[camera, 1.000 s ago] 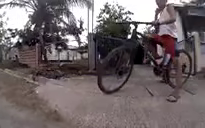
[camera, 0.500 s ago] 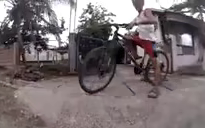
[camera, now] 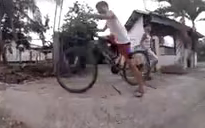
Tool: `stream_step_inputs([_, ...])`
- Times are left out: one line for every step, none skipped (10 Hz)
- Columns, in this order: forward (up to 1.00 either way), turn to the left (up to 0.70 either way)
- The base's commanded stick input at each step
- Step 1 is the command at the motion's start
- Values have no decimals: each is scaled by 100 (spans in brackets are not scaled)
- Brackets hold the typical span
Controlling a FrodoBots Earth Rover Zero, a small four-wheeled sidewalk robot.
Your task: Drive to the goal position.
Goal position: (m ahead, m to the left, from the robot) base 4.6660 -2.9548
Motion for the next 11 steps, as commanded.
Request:
stream_step_inputs([0, 0])
stream_step_inputs([0, 0])
stream_step_inputs([0, 0])
stream_step_inputs([0, 0])
stream_step_inputs([0, 0])
stream_step_inputs([0, 0])
stream_step_inputs([0, 0])
stream_step_inputs([0, 17])
stream_step_inputs([0, 42])
stream_step_inputs([0, 45])
stream_step_inputs([0, 45])
